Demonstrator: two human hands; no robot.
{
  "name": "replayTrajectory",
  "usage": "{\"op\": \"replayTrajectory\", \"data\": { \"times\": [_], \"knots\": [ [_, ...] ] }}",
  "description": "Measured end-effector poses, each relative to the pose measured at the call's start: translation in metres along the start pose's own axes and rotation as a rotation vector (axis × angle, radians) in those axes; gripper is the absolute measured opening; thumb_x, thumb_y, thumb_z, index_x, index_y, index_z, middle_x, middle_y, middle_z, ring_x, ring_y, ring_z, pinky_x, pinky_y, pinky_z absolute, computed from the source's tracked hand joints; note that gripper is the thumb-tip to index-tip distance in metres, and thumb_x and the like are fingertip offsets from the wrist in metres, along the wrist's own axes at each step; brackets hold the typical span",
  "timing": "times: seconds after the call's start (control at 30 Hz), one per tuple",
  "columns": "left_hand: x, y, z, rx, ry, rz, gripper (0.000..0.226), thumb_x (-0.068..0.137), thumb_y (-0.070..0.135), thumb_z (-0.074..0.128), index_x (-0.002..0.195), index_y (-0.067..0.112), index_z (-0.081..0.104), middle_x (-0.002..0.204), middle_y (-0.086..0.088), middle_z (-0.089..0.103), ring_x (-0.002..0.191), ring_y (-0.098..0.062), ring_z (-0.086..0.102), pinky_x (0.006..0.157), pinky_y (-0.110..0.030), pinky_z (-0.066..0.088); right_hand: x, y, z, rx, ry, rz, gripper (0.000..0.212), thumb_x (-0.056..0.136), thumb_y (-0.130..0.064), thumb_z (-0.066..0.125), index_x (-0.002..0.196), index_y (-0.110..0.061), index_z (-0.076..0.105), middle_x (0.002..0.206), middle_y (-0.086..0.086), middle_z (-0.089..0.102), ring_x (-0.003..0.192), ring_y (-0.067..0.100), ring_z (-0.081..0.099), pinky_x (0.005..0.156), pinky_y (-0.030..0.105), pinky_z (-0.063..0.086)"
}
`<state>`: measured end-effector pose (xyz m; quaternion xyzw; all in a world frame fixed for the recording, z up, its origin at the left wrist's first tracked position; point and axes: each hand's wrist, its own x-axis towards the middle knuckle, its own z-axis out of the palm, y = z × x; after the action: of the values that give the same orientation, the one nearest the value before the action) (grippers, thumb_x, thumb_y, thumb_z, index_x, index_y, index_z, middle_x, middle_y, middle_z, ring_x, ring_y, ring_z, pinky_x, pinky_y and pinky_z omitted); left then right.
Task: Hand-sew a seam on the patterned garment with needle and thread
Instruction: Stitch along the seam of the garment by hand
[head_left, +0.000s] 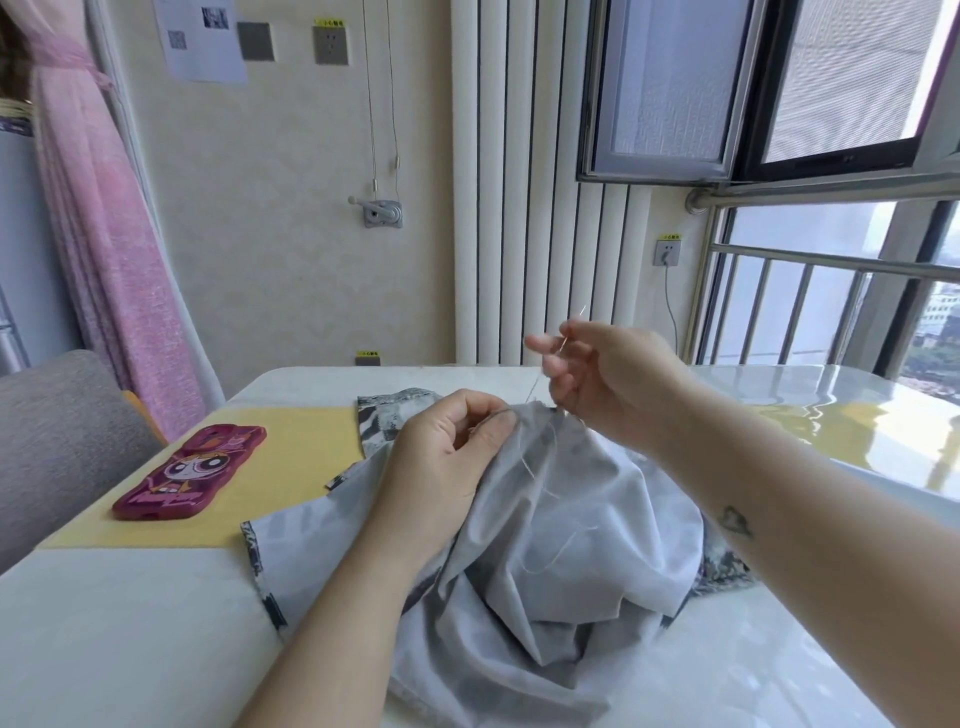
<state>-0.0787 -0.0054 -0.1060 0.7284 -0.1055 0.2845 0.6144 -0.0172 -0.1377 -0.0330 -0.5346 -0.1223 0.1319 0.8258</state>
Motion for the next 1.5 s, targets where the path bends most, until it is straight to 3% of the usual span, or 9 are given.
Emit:
{"op": "replayTrajectory", "data": {
  "times": [0.07, 0.2, 0.3, 0.43, 0.57, 0.67, 0.83, 1.03, 1.5],
  "knots": [
    [0.001, -0.002, 0.0, 0.002, -0.008, -0.004, 0.013, 0.091, 0.013, 0.06, 0.081, 0.02, 0.066, 0.074, 0.011, 0.065, 0.071, -0.001, 0.058, 0.067, -0.009, 0.043, 0.0, -0.003, 0.002, 0.005, -0.04, -0.091, 0.02, 0.102, -0.012, 0.033, 0.085, -0.01, 0.044, 0.076, 0.01, 0.066, 0.07, 0.025, 0.07, 0.062, 0.031, 0.058],
    [0.001, -0.003, -0.001, -0.004, -0.016, -0.02, 0.013, 0.091, 0.014, 0.059, 0.082, 0.02, 0.066, 0.074, 0.01, 0.065, 0.071, -0.002, 0.057, 0.069, -0.011, 0.044, 0.005, 0.002, -0.01, -1.358, -0.067, -0.667, 0.016, 0.1, -0.017, 0.034, 0.088, -0.014, 0.043, 0.062, -0.008, 0.062, 0.068, 0.009, 0.054, 0.101, 0.041, 0.037],
    [0.002, -0.005, -0.002, 0.0, -0.011, -0.019, 0.011, 0.091, 0.016, 0.06, 0.083, 0.02, 0.066, 0.075, 0.008, 0.065, 0.072, -0.003, 0.058, 0.069, -0.012, 0.045, 0.017, 0.001, -0.017, -1.698, -0.119, -0.642, 0.015, 0.101, -0.021, 0.033, 0.09, -0.019, 0.043, 0.062, -0.013, 0.047, 0.072, 0.015, 0.046, 0.111, 0.043, 0.02],
    [0.002, -0.005, -0.001, -0.032, 0.001, -0.028, 0.012, 0.09, 0.016, 0.061, 0.081, 0.022, 0.066, 0.074, 0.01, 0.066, 0.072, -0.002, 0.059, 0.069, -0.012, 0.046, 0.014, -0.016, -0.013, -0.87, -0.122, -0.15, 0.025, 0.1, -0.014, 0.039, 0.076, -0.014, 0.046, 0.046, -0.007, 0.033, 0.045, 0.015, 0.031, 0.052, 0.025, 0.032],
    [0.002, -0.004, 0.0, -0.041, -0.009, -0.028, 0.014, 0.091, 0.013, 0.06, 0.08, 0.021, 0.065, 0.072, 0.012, 0.064, 0.07, -0.003, 0.057, 0.068, -0.012, 0.045, 0.009, -0.02, -0.001, -0.128, -0.229, -0.034, 0.028, 0.101, -0.008, 0.033, 0.075, -0.013, 0.042, 0.041, -0.006, 0.023, 0.071, 0.023, 0.07, 0.083, 0.038, 0.054],
    [0.001, -0.004, 0.0, -0.036, -0.019, -0.04, 0.012, 0.091, 0.014, 0.06, 0.082, 0.019, 0.065, 0.073, 0.011, 0.064, 0.071, -0.003, 0.057, 0.068, -0.013, 0.046, 0.018, -0.013, 0.0, -0.618, -0.085, -0.38, 0.026, 0.1, -0.015, 0.039, 0.076, -0.016, 0.046, 0.038, -0.01, 0.038, 0.096, 0.014, 0.068, 0.09, 0.033, 0.046],
    [0.001, -0.004, 0.0, -0.039, -0.022, -0.04, 0.015, 0.091, 0.013, 0.06, 0.078, 0.021, 0.064, 0.07, 0.011, 0.061, 0.069, -0.004, 0.054, 0.068, -0.014, 0.045, 0.024, -0.001, -0.023, -1.372, -0.024, -0.67, 0.016, 0.099, -0.017, 0.039, 0.084, -0.017, 0.046, 0.054, -0.007, 0.051, 0.052, 0.007, 0.044, 0.067, 0.023, 0.029],
    [0.003, -0.005, -0.001, -0.078, 0.028, -0.068, 0.013, 0.091, 0.011, 0.06, 0.081, 0.018, 0.065, 0.07, 0.013, 0.065, 0.069, -0.002, 0.057, 0.068, -0.013, 0.047, 0.022, 0.005, -0.024, -1.08, -0.054, -0.551, 0.022, 0.099, -0.019, 0.039, 0.079, -0.021, 0.048, 0.065, -0.011, 0.068, 0.079, 0.025, 0.066, 0.079, 0.041, 0.049],
    [0.006, -0.002, -0.021, -0.094, -0.053, -0.078, 0.011, 0.091, 0.019, 0.062, 0.082, 0.012, 0.064, 0.078, -0.001, 0.064, 0.078, -0.011, 0.057, 0.077, -0.023, 0.045, 0.017, 0.032, -0.037, -1.179, -0.025, -0.653, 0.016, 0.1, -0.022, 0.039, 0.084, -0.021, 0.043, 0.041, -0.004, 0.043, 0.041, 0.012, 0.038, 0.046, 0.026, 0.03]
  ]
}}
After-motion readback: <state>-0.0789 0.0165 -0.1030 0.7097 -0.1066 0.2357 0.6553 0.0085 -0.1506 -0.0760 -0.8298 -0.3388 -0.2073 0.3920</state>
